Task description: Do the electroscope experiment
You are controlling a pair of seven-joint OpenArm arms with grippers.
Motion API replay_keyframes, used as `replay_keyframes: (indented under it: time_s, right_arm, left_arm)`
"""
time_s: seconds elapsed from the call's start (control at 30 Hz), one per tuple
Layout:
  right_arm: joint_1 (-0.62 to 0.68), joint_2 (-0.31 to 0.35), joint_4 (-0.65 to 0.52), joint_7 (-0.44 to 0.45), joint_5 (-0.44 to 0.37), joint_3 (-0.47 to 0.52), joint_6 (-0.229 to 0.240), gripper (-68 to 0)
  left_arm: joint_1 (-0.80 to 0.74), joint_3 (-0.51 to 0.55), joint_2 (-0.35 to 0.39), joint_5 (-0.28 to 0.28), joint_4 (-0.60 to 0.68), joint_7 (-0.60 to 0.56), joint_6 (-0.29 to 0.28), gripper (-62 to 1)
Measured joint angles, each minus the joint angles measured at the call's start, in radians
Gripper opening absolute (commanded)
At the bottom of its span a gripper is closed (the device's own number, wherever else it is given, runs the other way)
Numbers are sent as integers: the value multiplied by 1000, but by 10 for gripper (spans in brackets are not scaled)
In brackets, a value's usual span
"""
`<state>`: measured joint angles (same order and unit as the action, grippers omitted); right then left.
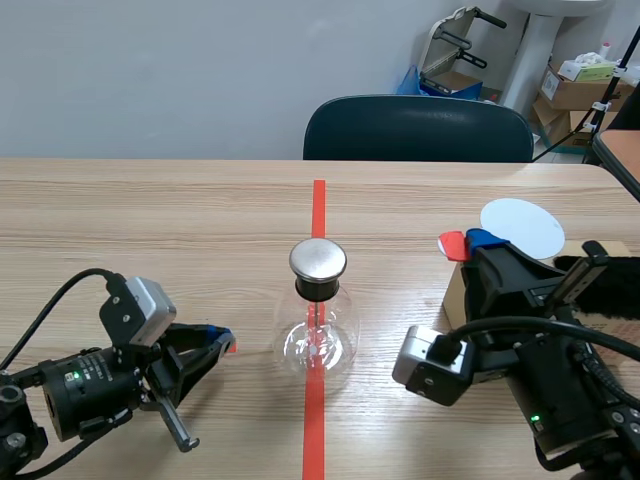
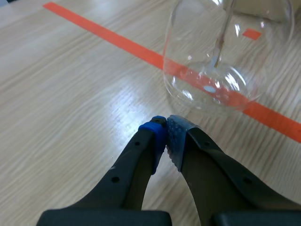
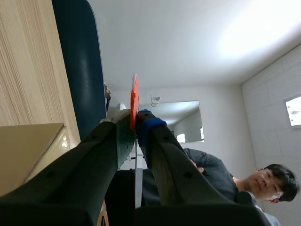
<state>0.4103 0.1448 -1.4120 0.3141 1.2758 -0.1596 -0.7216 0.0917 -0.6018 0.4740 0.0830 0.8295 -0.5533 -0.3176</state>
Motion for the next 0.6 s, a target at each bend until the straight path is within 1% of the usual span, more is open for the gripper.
replay_keyframes:
  time_s: [0.03,0.1,0.13,0.23,0.33,0.5,0.53,0.6]
  right_arm:
    - [0,0,0,-4,0,0,0,-656]
    - [0,0,0,-26,0,0,0,-656]
    - [0,0,0,-29,0,0,0,-656]
    - [0,0,0,-45,0,0,0,-656]
    - [0,0,0,-84,0,0,0,-656]
    - [0,0,0,-93,0,0,5,-656]
    - [0,0,0,-100,0,0,12,-656]
    - [-3,0,0,-115,0,0,49,-656]
  left_arm:
    - [0,0,-6,-10,-9,-13,-6,-579]
    - [0,-1,-9,-32,-19,-39,-40,-580]
    - [0,-3,-8,-38,-20,-47,-46,-580]
    - [0,-8,-8,-37,-20,-50,-46,-580]
    - [0,-8,-8,-34,-20,-57,-46,-580]
    - [0,-8,-8,-34,-20,-58,-60,-580]
    - [0,-8,-8,-34,-20,-58,-60,-580]
    - [0,-8,-8,-34,-20,-58,-60,-580]
